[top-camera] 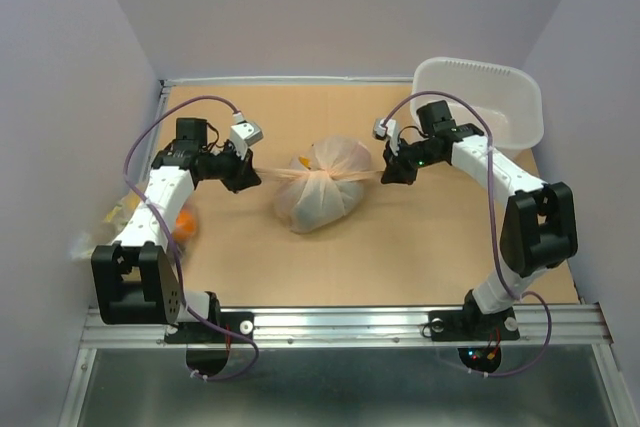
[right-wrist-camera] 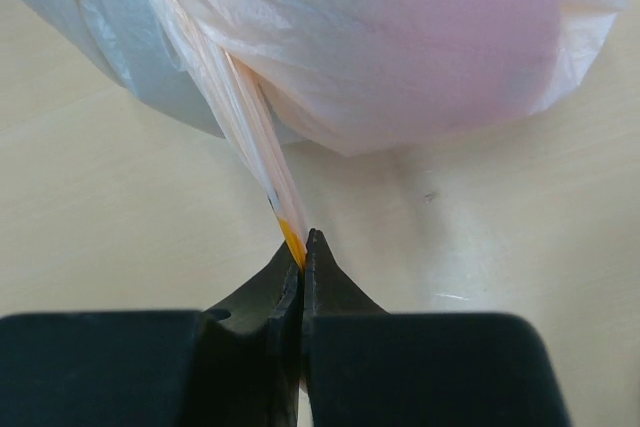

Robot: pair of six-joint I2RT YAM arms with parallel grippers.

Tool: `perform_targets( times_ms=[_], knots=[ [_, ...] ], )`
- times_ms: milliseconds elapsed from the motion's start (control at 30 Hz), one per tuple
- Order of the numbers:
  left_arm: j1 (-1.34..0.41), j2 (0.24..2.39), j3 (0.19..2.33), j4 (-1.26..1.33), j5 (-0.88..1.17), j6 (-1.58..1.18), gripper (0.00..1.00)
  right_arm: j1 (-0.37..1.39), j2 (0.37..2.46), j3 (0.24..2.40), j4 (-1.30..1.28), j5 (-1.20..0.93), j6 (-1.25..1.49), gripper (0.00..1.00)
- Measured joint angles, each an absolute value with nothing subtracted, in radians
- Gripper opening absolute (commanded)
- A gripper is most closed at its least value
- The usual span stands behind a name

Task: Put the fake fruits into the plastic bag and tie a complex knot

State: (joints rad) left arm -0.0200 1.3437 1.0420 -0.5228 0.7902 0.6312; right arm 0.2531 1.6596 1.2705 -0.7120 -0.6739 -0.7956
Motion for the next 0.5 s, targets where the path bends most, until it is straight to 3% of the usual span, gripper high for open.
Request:
perform_targets(
  times_ms=[300,500],
  knots=[
    [0.07,1.318,1.075,-0.633,0.894,0.71,0.0,0.253,1.543,1.259,-0.765,-0.749,-0.877,0.01],
    [0.073,1.298,1.047,-0.64,0.895,0.725,0.0,0.259,1.582,1.246,-0.781,-0.772,-0.883,0.0]
  ],
)
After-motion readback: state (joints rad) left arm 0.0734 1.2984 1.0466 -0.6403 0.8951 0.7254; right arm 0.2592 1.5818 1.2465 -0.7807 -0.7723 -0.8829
